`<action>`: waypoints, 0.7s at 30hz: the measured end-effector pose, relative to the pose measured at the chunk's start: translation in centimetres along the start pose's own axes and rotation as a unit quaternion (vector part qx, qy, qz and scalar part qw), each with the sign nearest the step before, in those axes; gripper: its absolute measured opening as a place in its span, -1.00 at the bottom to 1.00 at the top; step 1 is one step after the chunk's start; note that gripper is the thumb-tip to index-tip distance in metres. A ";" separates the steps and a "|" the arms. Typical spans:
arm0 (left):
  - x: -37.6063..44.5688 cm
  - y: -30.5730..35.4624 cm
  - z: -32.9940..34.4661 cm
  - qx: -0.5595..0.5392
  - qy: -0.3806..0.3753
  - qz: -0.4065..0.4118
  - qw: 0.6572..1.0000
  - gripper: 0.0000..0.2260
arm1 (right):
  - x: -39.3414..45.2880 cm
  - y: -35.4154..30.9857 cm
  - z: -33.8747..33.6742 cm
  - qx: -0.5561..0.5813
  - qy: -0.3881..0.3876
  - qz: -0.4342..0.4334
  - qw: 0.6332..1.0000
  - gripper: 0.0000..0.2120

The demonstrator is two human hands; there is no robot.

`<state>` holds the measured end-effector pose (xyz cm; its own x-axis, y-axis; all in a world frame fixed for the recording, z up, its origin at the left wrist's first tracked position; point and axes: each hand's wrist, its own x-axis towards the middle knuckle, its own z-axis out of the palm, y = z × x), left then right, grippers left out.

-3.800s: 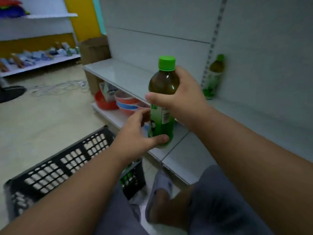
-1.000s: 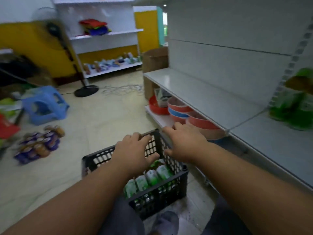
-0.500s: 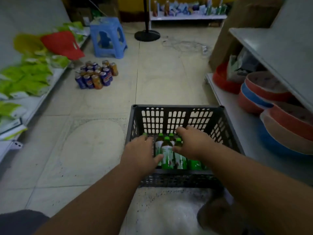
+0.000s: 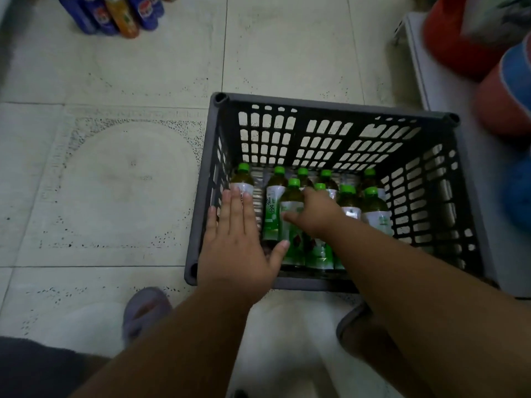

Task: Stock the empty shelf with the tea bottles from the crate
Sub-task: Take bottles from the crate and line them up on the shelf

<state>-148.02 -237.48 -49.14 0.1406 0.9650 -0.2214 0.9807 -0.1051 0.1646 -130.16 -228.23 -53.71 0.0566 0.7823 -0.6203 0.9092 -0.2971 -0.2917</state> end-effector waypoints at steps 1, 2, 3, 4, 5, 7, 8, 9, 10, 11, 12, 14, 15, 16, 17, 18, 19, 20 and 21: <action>0.1 0.0 0.0 0.002 -0.001 -0.001 1.000 -0.14 | 1.0 -0.3 0.5 0.002 0.001 0.012 1.000 -0.12; 0.3 -0.1 0.0 0.002 -0.002 0.000 1.000 -0.14 | 1.9 -0.7 0.9 0.008 0.000 0.025 1.000 -0.06; 0.4 -0.2 0.2 0.000 -0.007 0.001 1.000 -0.14 | 2.9 -0.9 1.4 0.010 -0.003 0.039 0.999 0.00; 0.4 -0.2 0.2 -0.001 -0.008 0.003 1.000 -0.14 | 3.6 -1.1 1.8 0.000 -0.002 0.049 0.999 0.03; 0.4 -0.2 0.1 -0.001 -0.004 0.008 1.000 -0.14 | 4.1 -1.1 1.9 -0.022 0.004 0.056 0.998 0.03; 0.3 -0.1 0.1 -0.004 -0.003 0.010 1.000 -0.14 | 5.3 -1.2 2.3 -0.071 0.009 0.056 0.996 -0.04; 0.3 -0.1 0.2 -0.005 -0.003 0.010 1.000 -0.15 | 5.7 -1.2 2.3 -0.080 0.013 0.052 0.995 -0.06; 0.3 -0.1 0.2 -0.003 -0.007 0.008 1.000 -0.15 | 6.0 -1.3 2.4 -0.079 0.017 0.044 0.996 -0.06; 0.3 -0.1 0.1 -0.001 -0.011 0.006 1.000 -0.15 | 6.2 -1.4 2.5 -0.072 0.019 0.034 0.997 -0.08; 0.4 -0.1 0.1 0.000 -0.014 0.004 1.000 -0.15 | 6.3 -1.5 2.7 -0.054 0.019 0.023 0.998 -0.10; 0.4 -0.1 0.1 0.001 -0.015 0.003 1.000 -0.15 | 6.4 -1.6 2.9 -0.025 0.018 0.016 0.999 -0.13; 0.4 -0.2 0.1 0.004 -0.016 0.004 1.000 -0.15 | 6.3 -1.6 3.1 0.058 0.012 0.011 0.998 -0.18; 0.4 -0.2 0.1 0.004 -0.016 0.004 1.000 -0.15 | 6.2 -1.4 3.2 0.100 0.005 0.008 0.995 -0.23; 0.3 -0.2 0.2 0.003 -0.016 0.004 1.000 -0.15 | 6.2 -1.0 3.3 0.141 -0.006 0.000 0.990 -0.33; 0.3 -0.2 0.3 0.000 -0.017 0.004 1.000 -0.15 | 6.2 -0.6 3.2 0.180 -0.019 -0.008 0.983 -0.47; 0.3 -0.2 0.3 -0.002 -0.018 0.004 1.000 -0.15 | 6.0 -0.1 3.1 0.216 -0.032 -0.013 0.976 -0.60; 0.3 -0.2 0.3 -0.002 -0.021 0.003 1.000 -0.15 | 5.6 0.3 2.9 0.245 -0.045 -0.020 0.968 -0.63; 0.4 -0.2 0.2 0.002 -0.026 0.003 1.000 -0.15 | 5.0 0.7 2.7 0.271 -0.053 -0.028 0.961 -0.60; 0.5 -0.2 0.1 0.010 -0.033 0.002 0.999 -0.15 | 4.2 1.0 2.5 0.288 -0.055 -0.032 0.955 -0.54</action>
<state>-148.18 -237.04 -49.37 0.1520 0.9469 -0.2834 0.9826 -0.1137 0.1470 -130.06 -226.58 -58.38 -0.0648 0.7558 -0.6515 0.5296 -0.5273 -0.6644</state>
